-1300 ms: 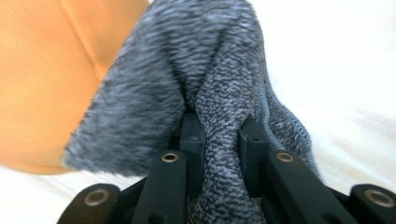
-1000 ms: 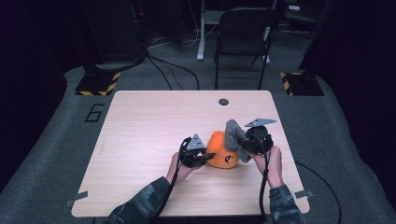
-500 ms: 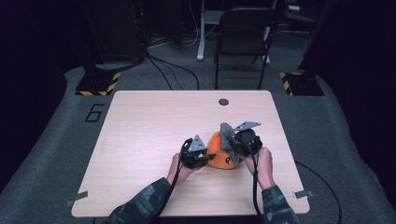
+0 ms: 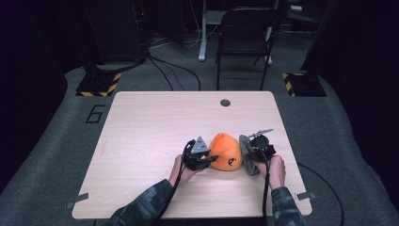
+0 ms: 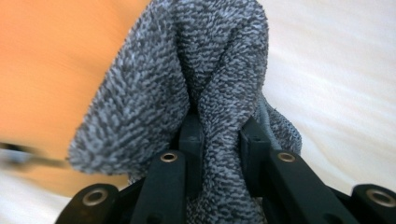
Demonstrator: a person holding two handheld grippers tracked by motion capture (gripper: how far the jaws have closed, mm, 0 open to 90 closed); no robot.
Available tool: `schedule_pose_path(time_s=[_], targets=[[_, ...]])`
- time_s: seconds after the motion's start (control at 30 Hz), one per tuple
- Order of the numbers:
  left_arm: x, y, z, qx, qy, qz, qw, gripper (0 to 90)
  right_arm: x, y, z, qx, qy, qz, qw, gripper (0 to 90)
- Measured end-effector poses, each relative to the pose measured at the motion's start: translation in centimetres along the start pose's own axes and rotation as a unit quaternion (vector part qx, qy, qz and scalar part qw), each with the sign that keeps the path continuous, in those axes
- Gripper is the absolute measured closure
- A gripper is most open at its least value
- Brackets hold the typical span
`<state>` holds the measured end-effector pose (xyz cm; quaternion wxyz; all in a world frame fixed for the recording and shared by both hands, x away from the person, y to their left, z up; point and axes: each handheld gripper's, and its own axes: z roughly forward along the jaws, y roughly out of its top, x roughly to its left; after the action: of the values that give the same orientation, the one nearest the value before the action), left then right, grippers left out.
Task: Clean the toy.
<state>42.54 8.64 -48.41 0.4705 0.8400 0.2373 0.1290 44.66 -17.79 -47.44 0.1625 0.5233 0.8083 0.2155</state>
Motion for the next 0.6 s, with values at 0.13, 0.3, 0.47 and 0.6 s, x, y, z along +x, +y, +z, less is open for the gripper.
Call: schedule_pose_path(time_s=[0.13, 0.3, 0.47, 0.6], targets=[[0.0, 0.0, -0.1, 0.004, -0.003, 0.0, 1.0, 69.9, -0.4, -0.8, 1.7, 0.019, 0.005, 0.009, 0.9998, 75.1], [0.0, 0.0, -0.2, 0.004, 0.0, 0.003, 1.0, 69.8, -0.5, -0.5, 1.3, 0.025, 0.0, -0.001, 0.9997, 75.1], [0.2, 0.0, -0.2, 0.005, 0.002, -0.001, 1.0, 69.7, -0.4, 0.8, -2.4, -0.028, -0.007, -0.004, 0.9996, 75.3], [0.3, -0.1, -0.1, 0.004, 0.001, -0.002, 1.0, 69.6, 1.4, 1.9, -6.1, -0.084, 0.009, -0.025, 0.9961, 75.3]])
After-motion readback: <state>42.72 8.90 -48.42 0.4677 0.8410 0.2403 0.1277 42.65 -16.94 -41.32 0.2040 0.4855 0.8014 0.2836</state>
